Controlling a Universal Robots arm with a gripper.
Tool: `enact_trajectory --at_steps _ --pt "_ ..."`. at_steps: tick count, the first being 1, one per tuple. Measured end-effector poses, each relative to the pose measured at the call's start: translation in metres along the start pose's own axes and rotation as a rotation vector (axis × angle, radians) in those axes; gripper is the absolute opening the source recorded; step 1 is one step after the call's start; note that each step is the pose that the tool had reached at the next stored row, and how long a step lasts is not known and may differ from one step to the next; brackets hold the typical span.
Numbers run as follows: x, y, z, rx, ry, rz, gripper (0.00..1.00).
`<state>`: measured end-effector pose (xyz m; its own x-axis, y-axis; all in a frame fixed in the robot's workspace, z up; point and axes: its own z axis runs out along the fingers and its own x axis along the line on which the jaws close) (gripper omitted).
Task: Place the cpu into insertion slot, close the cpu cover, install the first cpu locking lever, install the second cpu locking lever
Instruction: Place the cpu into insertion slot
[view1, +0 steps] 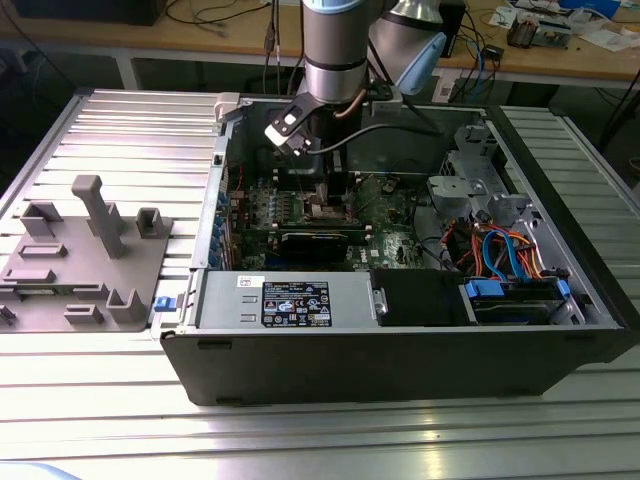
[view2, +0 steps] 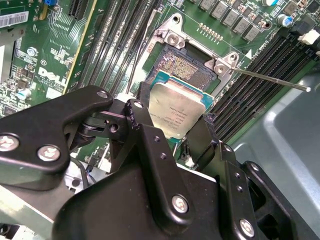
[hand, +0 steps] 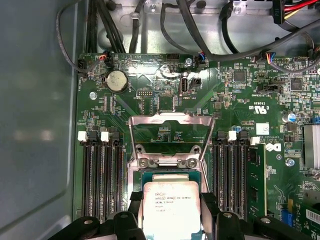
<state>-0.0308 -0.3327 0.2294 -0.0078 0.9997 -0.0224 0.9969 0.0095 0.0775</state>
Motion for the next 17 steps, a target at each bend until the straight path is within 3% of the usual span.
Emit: enact_trajectory --at_steps 17 --pt "-0.0001 -0.0008 0.0041 0.0000 0.0001 0.000 0.54"
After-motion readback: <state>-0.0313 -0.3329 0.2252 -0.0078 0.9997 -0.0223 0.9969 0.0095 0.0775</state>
